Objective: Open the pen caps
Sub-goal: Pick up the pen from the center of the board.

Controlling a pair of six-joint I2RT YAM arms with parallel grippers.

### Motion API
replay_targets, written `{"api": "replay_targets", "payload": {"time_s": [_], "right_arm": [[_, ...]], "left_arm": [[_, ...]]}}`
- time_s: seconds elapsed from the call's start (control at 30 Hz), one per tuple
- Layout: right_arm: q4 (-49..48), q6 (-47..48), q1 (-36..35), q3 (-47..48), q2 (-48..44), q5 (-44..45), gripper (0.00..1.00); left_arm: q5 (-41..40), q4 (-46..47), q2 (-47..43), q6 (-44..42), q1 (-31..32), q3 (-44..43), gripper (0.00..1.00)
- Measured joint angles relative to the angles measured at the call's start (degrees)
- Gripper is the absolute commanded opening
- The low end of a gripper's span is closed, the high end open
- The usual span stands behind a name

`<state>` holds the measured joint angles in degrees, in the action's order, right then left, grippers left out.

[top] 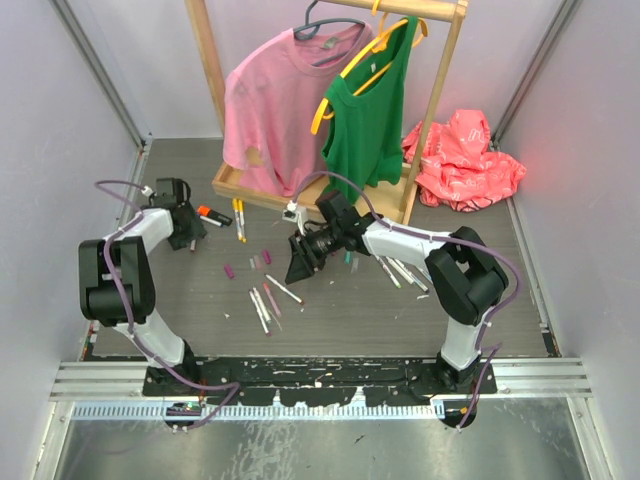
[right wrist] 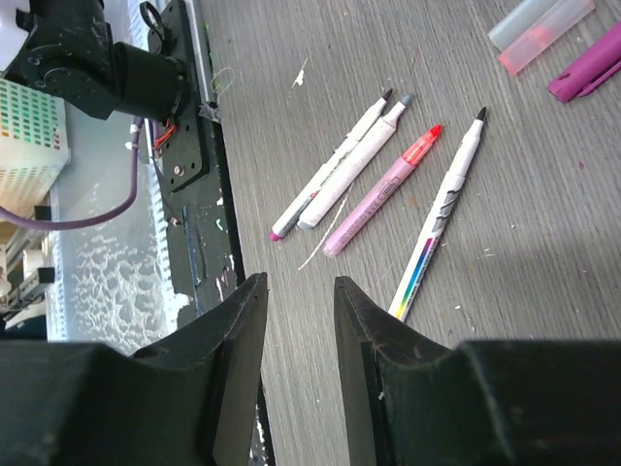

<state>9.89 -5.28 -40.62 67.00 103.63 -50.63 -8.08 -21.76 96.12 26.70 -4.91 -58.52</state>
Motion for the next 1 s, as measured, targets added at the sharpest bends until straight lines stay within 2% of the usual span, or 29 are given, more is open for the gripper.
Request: {"api": "replay_targets", "payload": {"time_s": [0.27,0.5,0.73,1.0], "right_arm": [[0.5,0.66,0.26,0.0,0.0,-1.6,0.39],[0.5,0.66,0.48,0.0,0.0,-2.1,0.39],[0.5,0.66,0.74,0.0,-0.02,-2.51,0.39],[1.27,1.18,1.33,0.15,-0.15,-2.93,0.39]], "left_arm": [[-0.59,-3.06,4.61,-0.76,-0.04,-2.78,0.4],[-0.68,-4.2,5.88,-0.92,-0.11,-4.46,0.17],[-0.68,-4.39,5.92,-0.92,-0.11,-4.48,0.02],[2.19,-4.15,3.32,-0.59,-0.11,-1.68,0.0]]}}
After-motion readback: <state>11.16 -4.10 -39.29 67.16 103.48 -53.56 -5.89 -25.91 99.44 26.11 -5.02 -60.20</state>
